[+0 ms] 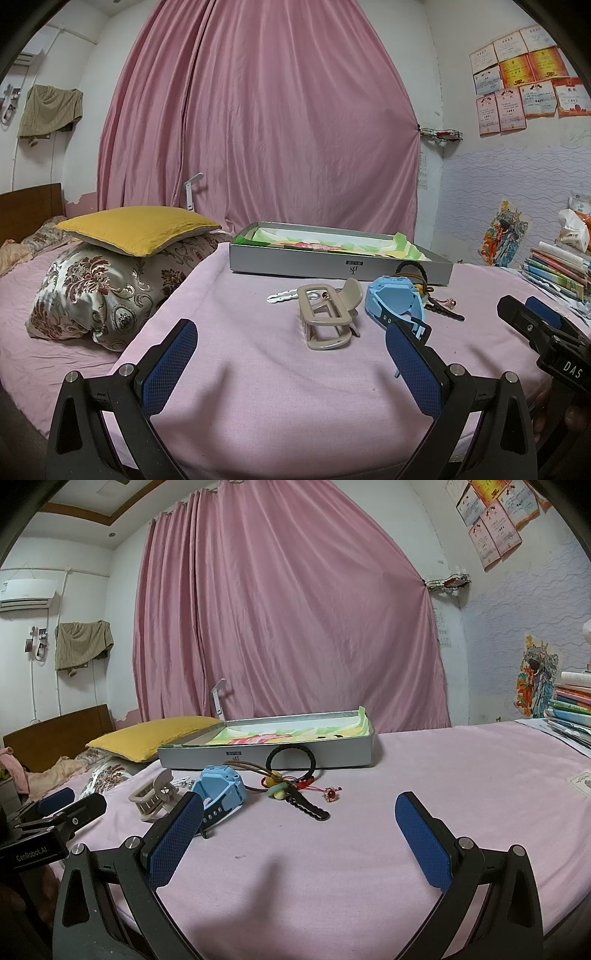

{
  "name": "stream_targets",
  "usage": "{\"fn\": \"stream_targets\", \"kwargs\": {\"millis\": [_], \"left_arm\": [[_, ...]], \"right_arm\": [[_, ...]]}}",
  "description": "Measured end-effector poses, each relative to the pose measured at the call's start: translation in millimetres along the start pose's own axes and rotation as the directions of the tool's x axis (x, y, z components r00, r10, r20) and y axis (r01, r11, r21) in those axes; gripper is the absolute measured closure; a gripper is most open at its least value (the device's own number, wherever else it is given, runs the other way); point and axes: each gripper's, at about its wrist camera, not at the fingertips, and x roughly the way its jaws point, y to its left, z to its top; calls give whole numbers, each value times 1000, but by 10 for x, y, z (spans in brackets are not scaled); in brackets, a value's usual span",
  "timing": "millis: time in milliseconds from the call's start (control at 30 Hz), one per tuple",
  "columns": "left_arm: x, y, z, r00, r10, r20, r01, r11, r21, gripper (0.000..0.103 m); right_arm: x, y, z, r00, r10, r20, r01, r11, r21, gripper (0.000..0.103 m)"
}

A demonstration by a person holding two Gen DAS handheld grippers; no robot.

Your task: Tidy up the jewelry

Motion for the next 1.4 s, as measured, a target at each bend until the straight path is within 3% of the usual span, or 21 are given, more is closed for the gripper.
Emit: {"fn": "stream_targets", "kwargs": {"millis": [1400], "left_arm": [[0, -5, 4, 1000, 4, -4, -4, 1000, 2, 1]], "right_arm": [[37, 16, -24, 1000, 9, -8, -9, 1000, 2, 1]]}}
